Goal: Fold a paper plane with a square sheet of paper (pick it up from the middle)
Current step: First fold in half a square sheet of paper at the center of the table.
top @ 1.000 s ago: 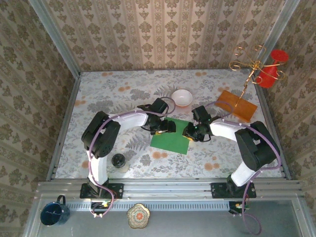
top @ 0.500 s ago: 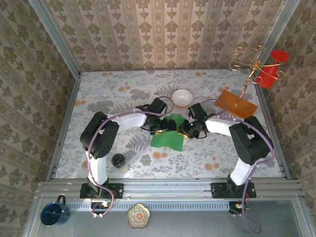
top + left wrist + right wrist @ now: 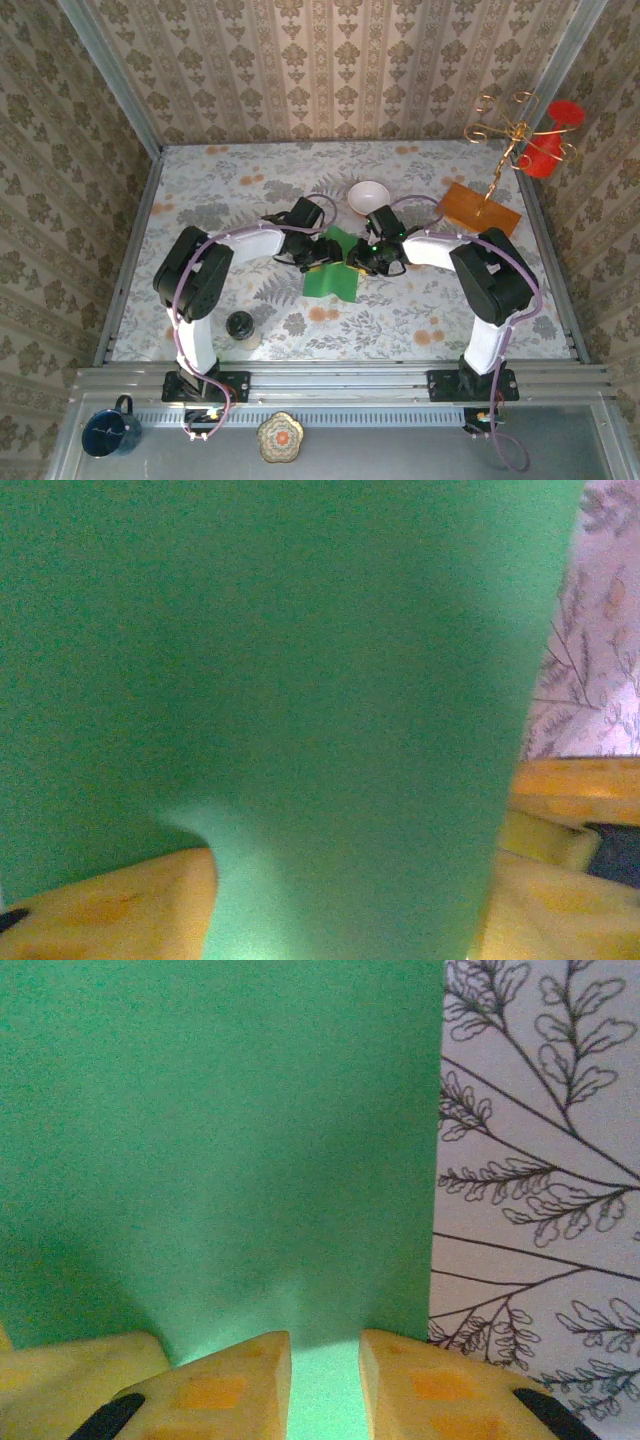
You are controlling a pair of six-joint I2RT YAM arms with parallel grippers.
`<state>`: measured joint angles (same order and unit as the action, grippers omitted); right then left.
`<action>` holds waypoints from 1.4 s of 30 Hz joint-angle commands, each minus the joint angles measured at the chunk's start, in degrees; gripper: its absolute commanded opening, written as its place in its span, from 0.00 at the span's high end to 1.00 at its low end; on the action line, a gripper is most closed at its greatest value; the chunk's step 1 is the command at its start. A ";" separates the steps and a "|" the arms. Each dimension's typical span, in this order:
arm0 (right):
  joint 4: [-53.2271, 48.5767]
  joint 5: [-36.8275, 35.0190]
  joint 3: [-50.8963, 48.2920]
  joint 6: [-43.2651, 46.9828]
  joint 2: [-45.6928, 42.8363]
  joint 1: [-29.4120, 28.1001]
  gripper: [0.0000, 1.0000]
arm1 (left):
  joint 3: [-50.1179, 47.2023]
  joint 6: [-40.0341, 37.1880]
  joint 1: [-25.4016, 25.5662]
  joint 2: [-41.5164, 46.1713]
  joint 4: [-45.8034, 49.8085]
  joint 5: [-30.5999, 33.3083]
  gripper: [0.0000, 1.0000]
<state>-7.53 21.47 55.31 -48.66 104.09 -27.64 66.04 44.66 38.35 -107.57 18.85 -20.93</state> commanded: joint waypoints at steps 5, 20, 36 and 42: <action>3.30 -3.41 -7.85 0.14 -12.12 2.85 0.66 | -1.71 -4.17 -2.85 7.03 2.10 0.42 0.56; 25.71 14.86 -12.73 -3.45 -22.20 8.01 0.33 | -2.74 -2.32 -9.12 22.61 -6.13 -18.69 0.60; 35.90 19.89 -9.49 -9.83 -19.29 5.26 0.41 | -4.72 2.77 -10.64 23.91 -10.76 -21.63 0.62; 34.80 18.23 -11.01 -9.74 -21.59 5.40 0.54 | -5.96 3.49 -11.78 24.09 -10.97 -20.73 0.63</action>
<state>26.50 39.64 45.23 -58.04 84.84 -22.35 60.84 47.03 27.09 -84.49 8.88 -41.82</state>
